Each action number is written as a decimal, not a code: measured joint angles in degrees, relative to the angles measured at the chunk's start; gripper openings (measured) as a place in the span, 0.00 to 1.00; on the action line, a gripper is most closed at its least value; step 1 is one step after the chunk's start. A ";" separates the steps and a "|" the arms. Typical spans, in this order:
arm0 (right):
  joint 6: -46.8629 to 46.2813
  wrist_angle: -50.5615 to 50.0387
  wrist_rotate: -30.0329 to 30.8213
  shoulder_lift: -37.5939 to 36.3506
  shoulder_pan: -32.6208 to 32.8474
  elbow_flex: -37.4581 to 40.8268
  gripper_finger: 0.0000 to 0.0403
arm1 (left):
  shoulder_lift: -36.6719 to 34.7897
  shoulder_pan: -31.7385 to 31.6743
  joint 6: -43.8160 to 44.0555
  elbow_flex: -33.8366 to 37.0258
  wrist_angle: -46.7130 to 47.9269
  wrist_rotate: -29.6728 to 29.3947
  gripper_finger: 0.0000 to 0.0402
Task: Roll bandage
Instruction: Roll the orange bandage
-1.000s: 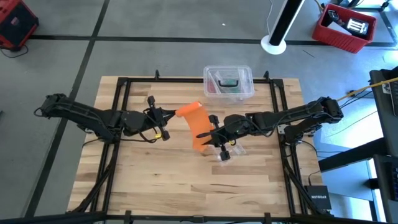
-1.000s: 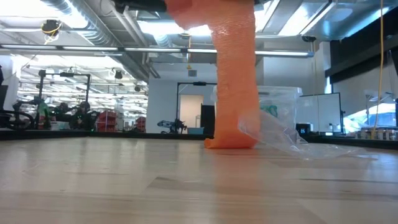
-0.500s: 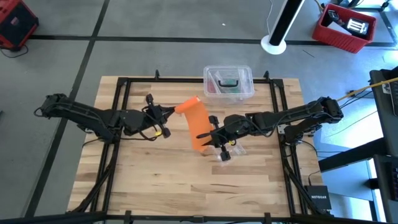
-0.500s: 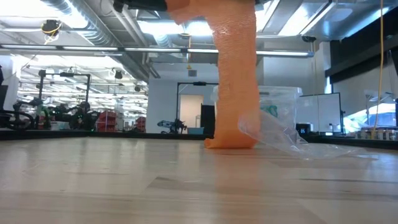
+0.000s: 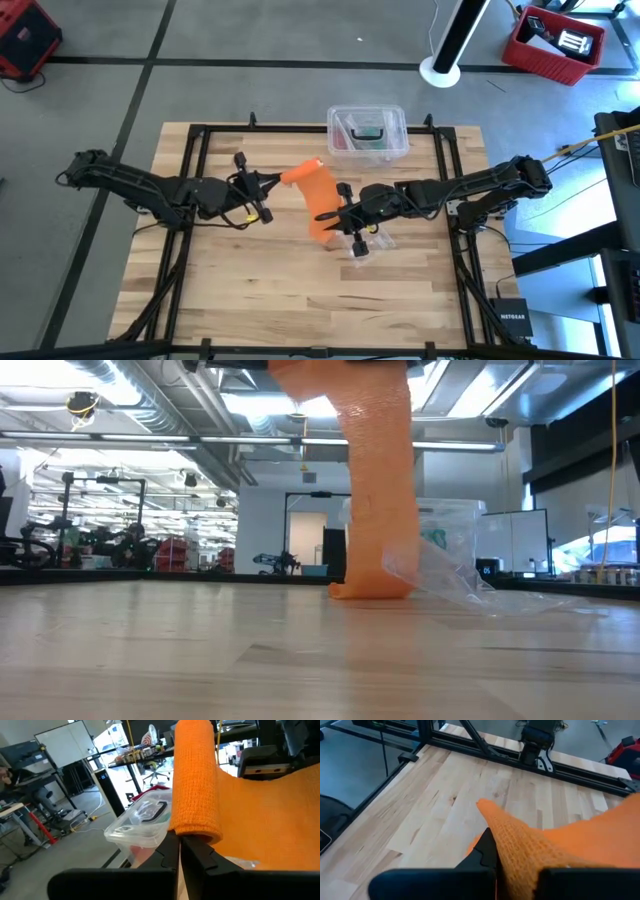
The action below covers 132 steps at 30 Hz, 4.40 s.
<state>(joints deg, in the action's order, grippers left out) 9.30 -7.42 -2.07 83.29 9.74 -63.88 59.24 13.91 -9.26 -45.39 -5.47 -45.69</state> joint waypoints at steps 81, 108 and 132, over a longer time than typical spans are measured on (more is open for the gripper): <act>-5.04 7.71 0.04 7.12 -1.88 -8.46 0.01 | 19.67 5.24 1.77 -0.02 -1.42 -11.96 0.00; -15.11 -19.18 10.50 7.71 1.56 -9.70 0.26 | 6.94 12.74 -6.63 -0.02 -7.26 -11.30 0.00; -12.19 7.13 11.08 -7.92 -2.04 8.74 0.59 | -1.81 12.57 -10.23 -0.61 -5.64 -11.32 0.00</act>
<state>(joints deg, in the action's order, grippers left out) -2.89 -0.30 9.02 75.36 7.70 -55.14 57.43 26.48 -19.48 -46.00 -11.11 -57.01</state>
